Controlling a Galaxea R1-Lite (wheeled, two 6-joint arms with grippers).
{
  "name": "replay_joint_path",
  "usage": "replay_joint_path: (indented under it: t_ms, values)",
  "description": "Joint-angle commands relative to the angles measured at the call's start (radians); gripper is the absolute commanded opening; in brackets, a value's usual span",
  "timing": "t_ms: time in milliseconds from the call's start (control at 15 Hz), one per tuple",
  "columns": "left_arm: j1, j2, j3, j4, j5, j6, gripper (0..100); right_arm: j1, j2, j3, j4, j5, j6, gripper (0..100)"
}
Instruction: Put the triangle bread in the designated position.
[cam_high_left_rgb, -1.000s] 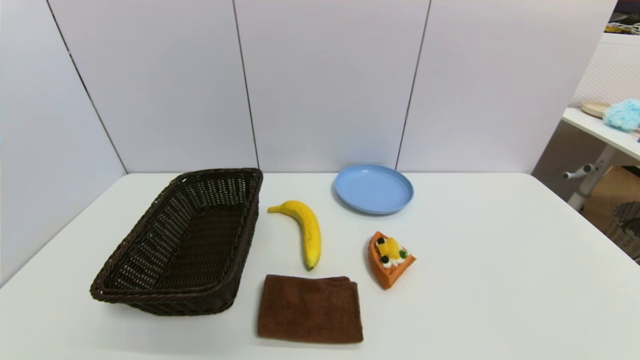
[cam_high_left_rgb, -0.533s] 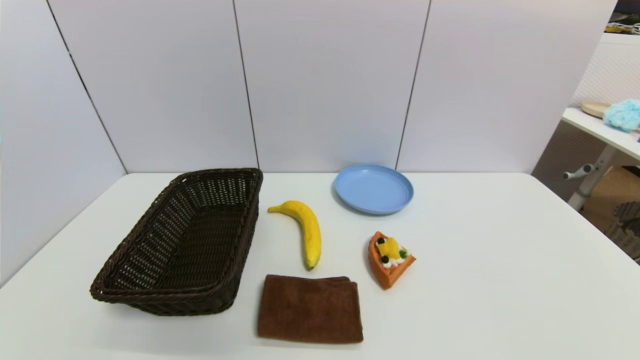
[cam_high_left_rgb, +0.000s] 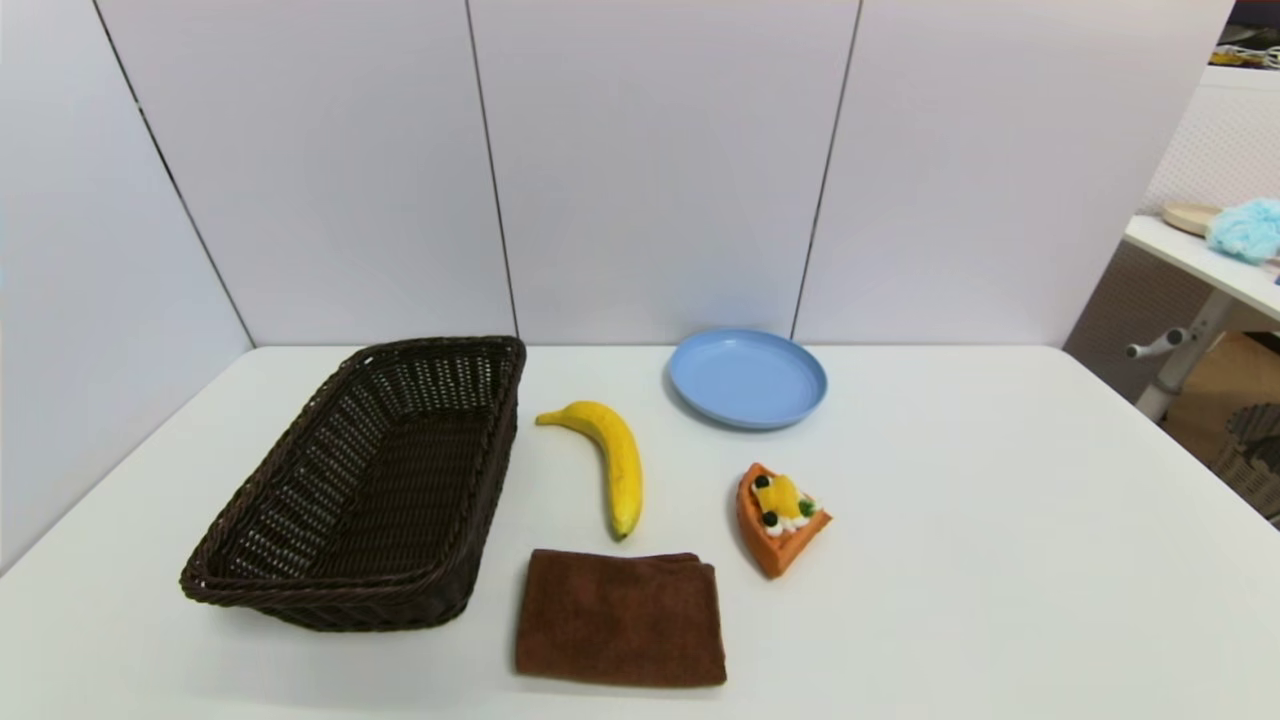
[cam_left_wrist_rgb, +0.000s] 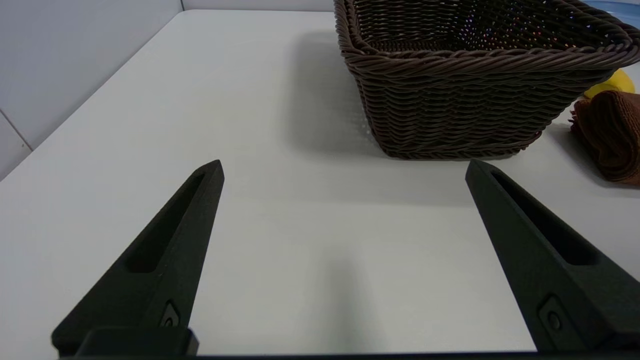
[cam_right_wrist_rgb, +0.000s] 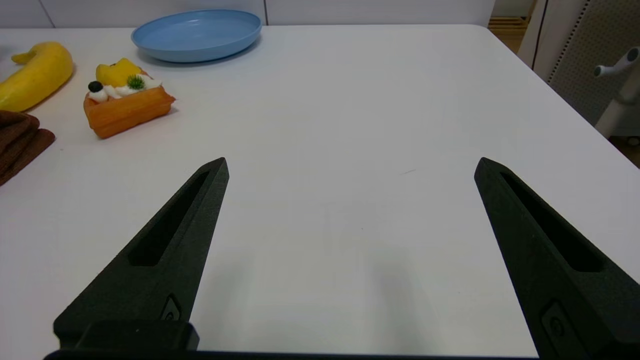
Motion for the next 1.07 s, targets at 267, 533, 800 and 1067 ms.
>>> replay_joint_path:
  t_ms: [267,533,800,1067]
  values:
    - [0.001,0.024,-0.028,0.002,0.000,0.006,100,0.000,0.001,0.000,-0.001,0.000,0.000,100]
    - [0.002,0.231,-0.231,-0.001,0.003,0.001,100,0.000,0.001,0.000,-0.001,0.000,0.000,100]
    - [0.002,0.540,-0.584,0.002,-0.003,0.009,100,0.000,0.001,0.000,-0.001,0.000,0.000,100]
    - [0.002,0.756,-0.849,0.000,-0.005,0.042,100,0.000,0.001,0.002,-0.001,0.000,0.000,100]
